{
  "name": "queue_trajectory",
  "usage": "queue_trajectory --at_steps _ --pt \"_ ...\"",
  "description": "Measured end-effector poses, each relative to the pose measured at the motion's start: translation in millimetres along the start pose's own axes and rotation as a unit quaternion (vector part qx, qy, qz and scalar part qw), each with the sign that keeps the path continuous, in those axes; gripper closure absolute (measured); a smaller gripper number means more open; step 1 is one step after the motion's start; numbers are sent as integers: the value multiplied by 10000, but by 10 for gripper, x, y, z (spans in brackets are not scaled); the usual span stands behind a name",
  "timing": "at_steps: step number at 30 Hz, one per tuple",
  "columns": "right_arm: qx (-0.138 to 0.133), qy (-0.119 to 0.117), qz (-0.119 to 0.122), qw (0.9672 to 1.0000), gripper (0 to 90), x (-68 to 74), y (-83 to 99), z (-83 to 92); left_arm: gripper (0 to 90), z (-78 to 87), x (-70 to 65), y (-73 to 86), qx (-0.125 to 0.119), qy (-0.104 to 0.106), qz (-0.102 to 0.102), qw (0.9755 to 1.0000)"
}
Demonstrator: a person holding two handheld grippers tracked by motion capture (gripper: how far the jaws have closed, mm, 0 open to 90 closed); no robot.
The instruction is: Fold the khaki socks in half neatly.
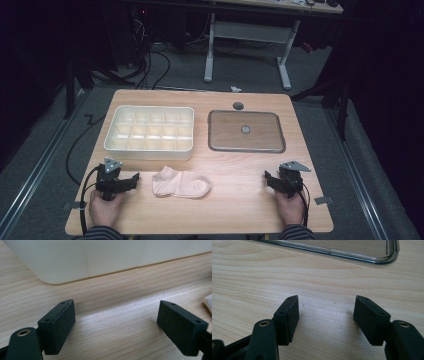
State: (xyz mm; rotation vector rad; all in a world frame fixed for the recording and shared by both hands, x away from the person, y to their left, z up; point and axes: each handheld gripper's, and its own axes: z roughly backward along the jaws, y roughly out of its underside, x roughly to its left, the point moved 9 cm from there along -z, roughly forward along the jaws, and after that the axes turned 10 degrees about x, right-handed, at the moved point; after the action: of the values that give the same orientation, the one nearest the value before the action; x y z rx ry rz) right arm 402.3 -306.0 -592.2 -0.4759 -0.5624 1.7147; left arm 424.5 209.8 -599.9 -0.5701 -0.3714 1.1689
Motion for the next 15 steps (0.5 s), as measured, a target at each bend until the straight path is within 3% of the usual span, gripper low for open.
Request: queue_trajectory --at_steps 4,6,15 --pt "-1 1 2 10000 373 0 0 0 230 19 11 3 -73 -3 68 10000" --pt "2 1 -2 10000 373 1 0 0 233 25 2 4 -96 58 66 9999" --pt "7 11 -2 10000 378 1 0 0 232 13 -7 -2 -72 -24 16 10000"
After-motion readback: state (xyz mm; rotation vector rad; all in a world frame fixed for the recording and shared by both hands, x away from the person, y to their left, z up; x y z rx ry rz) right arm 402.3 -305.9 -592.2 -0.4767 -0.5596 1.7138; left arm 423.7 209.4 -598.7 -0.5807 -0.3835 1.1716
